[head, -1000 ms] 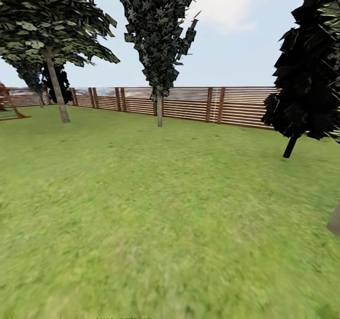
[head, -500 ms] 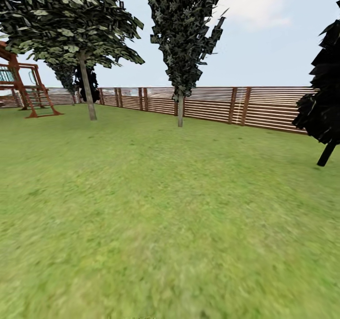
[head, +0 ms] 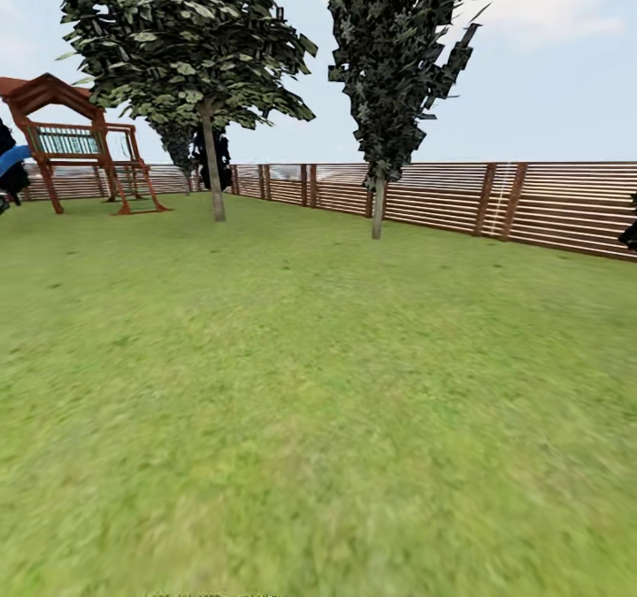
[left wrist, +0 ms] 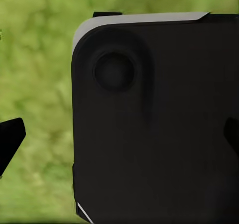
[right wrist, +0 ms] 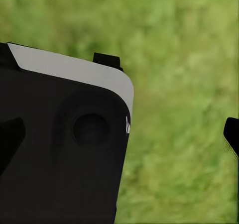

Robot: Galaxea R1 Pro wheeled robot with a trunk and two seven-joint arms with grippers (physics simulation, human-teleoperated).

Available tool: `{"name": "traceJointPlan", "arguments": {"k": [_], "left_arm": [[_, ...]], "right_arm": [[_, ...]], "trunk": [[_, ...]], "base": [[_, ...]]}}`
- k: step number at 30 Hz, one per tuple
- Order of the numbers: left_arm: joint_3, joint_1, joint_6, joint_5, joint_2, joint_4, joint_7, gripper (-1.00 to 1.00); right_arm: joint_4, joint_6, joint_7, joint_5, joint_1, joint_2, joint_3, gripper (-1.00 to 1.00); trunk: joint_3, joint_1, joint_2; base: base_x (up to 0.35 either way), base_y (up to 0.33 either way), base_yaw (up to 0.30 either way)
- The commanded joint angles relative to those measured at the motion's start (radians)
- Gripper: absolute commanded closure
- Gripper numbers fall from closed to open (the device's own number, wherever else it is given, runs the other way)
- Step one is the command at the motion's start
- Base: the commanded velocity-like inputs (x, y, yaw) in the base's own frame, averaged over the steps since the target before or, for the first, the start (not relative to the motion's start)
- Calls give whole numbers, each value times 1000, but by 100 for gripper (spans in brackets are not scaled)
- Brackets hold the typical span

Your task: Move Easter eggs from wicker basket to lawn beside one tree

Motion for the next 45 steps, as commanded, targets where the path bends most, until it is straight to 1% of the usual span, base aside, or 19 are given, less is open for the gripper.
{"name": "traceJointPlan", "arguments": {"k": [1,45], "left_arm": [[0,1,-1,2,0,-2,0,-100],[0,1,-1,2,0,-2,0,-100]], "right_arm": [[1,-2,-5,5,-1,0,7,-100],[1,-2,-5,6,0,0,7,-100]], "trunk": [[-1,0,0],[-1,0,0]], "base": [[0,0,300],[0,0,300]]}}
